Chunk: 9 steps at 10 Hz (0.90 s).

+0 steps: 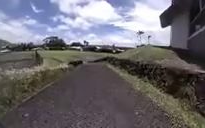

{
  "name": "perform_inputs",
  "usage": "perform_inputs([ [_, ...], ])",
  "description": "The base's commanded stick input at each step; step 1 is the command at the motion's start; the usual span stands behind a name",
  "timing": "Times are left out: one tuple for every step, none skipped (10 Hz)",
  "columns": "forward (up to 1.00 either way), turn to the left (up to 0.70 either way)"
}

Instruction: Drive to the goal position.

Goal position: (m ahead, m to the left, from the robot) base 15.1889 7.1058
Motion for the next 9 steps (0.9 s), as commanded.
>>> perform_inputs([
  [0.7,0.09],
  [0.7,0.08],
  [0.7,0.11],
  [0.7,0.21],
  [0.7,0.26],
  [0.7,0.02],
  [0.7,0.03],
  [0.7,0.03],
  [0.7,0.02],
])
